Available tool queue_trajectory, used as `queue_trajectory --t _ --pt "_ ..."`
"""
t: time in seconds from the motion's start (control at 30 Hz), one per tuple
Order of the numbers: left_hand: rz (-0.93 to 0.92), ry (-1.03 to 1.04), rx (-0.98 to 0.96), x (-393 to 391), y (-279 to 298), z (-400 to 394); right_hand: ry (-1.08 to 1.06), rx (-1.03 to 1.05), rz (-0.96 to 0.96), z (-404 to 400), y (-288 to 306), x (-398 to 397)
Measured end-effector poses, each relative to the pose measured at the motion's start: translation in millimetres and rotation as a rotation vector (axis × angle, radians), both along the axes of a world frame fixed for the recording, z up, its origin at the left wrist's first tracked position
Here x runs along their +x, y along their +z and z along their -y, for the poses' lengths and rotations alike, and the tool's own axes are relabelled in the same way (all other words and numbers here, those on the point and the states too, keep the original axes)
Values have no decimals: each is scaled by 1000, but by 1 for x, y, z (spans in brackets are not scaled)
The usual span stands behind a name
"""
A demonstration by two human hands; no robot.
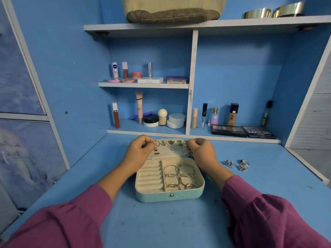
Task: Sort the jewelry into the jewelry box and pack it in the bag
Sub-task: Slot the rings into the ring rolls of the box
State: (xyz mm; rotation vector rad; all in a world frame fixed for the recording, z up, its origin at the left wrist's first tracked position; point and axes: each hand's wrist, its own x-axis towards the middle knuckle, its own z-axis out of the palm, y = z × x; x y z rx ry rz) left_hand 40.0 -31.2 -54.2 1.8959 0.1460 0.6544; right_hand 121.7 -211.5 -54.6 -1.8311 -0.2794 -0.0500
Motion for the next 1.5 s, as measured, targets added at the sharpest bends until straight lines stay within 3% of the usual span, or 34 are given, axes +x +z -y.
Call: queue_trajectory --t 0.23,0.6,0.87,1.07,1.5 --pt "-29 21 -2 11 4 -2 -2 145 -57 4 -4 11" --pt "-108 -107 -39 -35 14 -24 113 13 120 7 -3 1" --pt "-112 -92 163 -37 9 -22 168 -95 201 2 7 -14" --pt "-100 -126 270 -37 9 -26 286 -311 305 -2 12 -28" --pt "-169 -160 438 -38 10 -36 430 -434 450 -17 11 -49"
